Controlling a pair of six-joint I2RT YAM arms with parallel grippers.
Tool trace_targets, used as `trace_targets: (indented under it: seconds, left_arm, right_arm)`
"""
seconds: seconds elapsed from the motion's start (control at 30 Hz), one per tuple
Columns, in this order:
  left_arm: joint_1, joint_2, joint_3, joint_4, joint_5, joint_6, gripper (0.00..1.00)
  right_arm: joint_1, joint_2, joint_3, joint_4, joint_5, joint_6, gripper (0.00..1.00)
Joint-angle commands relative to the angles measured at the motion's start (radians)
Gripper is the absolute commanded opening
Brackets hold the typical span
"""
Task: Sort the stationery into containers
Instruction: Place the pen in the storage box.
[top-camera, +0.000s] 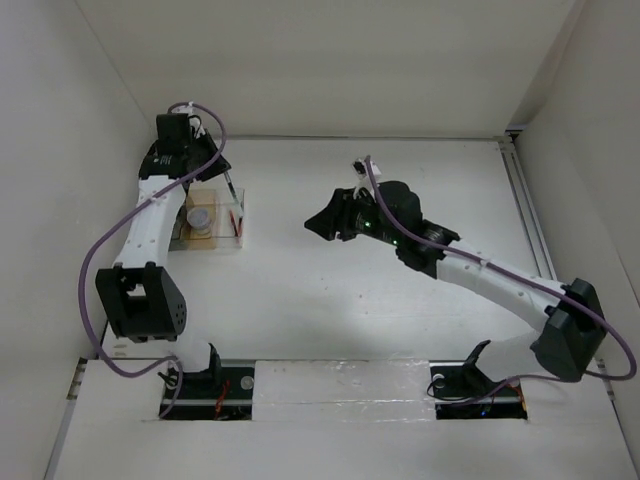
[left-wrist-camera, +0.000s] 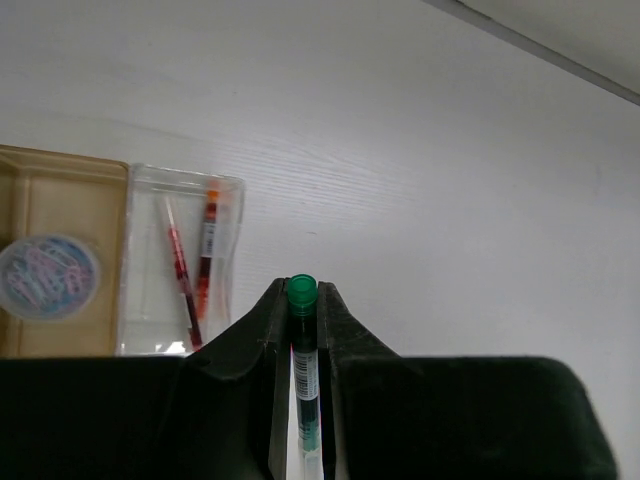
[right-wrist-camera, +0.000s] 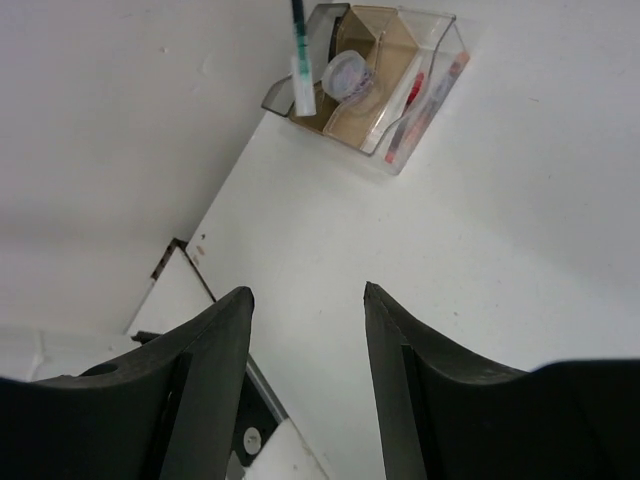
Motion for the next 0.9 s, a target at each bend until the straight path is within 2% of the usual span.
trace_targets:
  seconds: [0.0, 0.1, 0.3, 0.87]
  left_arm:
    - [0.005, 0.087, 0.090, -0.093, -0.188, 0.050, 0.00]
    - [0.005, 0.170, 0.128, -0.113, -0.216, 0.050, 0.00]
    - [0.005, 0.217, 0.096, -0.075, -0.262, 0.050, 0.00]
    - [0.005, 0.325, 0.043, 0.031, -0.342, 0.041, 0.00]
  right_arm:
    - [0.004, -0.101, -0.041, -0.018, 0.014, -0.070, 0.55]
    - [0.004, -0.168, -0.093, -0.049, 0.023, -0.081, 0.55]
    - [-0.005, -0.270, -0.178, -0.070, 0.033, -0.099, 0.55]
    - [0.004, -0.302, -0.279, -0.052, 0.014, -0.090, 0.55]
